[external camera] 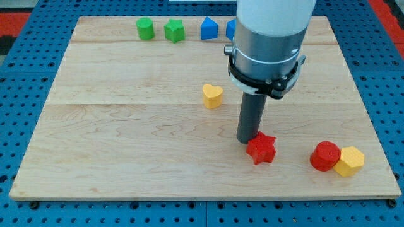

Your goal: Push the red star into the red circle

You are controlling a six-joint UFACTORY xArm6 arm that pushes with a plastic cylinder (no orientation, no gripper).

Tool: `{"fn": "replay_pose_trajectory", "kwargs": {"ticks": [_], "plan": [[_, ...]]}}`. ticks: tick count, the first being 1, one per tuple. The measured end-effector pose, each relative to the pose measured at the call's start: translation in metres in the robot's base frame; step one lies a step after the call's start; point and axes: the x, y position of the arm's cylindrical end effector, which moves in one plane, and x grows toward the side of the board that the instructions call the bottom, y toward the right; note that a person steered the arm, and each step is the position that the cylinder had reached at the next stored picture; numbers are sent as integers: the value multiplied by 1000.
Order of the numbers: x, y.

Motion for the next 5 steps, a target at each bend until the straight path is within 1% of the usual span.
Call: {"fn": "replay_pose_trajectory", "kwargs": {"ticks": [1, 2, 3, 5], "plan": [[5, 3], [15, -27], [24, -24], [14, 35]]}}
